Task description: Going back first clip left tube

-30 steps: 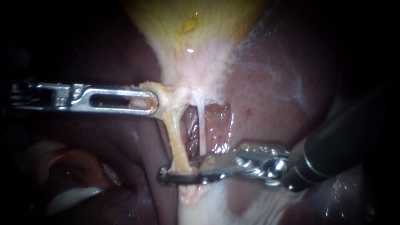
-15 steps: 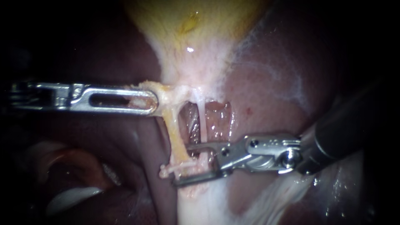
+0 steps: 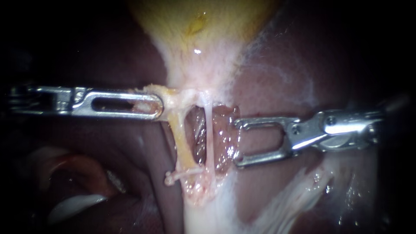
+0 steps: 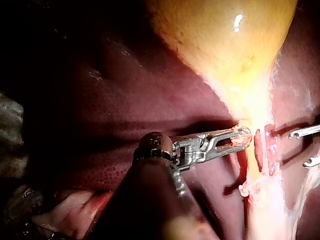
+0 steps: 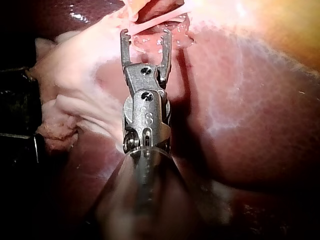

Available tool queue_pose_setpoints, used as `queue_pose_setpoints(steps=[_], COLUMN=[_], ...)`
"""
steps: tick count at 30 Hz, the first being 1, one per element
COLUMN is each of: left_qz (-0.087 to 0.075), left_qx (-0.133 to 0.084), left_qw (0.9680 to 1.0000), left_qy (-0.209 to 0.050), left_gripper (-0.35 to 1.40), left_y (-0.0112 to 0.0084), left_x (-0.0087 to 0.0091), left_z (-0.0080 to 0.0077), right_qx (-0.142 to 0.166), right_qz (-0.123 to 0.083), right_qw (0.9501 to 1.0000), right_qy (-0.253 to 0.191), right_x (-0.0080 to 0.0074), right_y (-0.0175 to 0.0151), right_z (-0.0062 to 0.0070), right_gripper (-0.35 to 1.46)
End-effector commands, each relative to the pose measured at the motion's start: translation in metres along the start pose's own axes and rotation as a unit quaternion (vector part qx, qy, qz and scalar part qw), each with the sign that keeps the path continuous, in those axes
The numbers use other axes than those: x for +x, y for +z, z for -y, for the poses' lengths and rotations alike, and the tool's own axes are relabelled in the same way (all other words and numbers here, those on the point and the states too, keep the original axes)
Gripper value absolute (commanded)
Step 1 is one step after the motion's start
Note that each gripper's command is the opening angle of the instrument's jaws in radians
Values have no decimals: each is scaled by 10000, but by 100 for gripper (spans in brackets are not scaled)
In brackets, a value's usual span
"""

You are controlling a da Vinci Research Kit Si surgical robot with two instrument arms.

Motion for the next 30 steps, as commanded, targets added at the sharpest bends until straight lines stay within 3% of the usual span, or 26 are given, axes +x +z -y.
queue_pose_setpoints(steps=[1, 6, 12, 22, 30], left_qz=[2, 21, 50, -68, -106], left_qx=[-2, -17, -12, -67, -89], left_qw=[10000, 10000, 10000, 9999, 9998], left_qy=[0, 9, 35, 111, 109], left_gripper=[-35, -35, -35, -35, -35], left_y=[1, 8, 35, 77, 82], left_x=[0, 3, 10, 17, 19], left_z=[0, -2, -7, -35, -47], right_qx=[-8, -12, -19, -9, -7], right_qz=[2, -39, -68, -85, -102], right_qw=[10000, 10000, 9999, 9999, 9999], right_qy=[-19, -72, -95, -111, -104], right_x=[0, -1, 0, 1, 3], right_y=[-2, -6, -7, -16, -17], right_z=[0, 1, 0, -1, -1], right_gripper=[50, 50, 50, 50, 50])
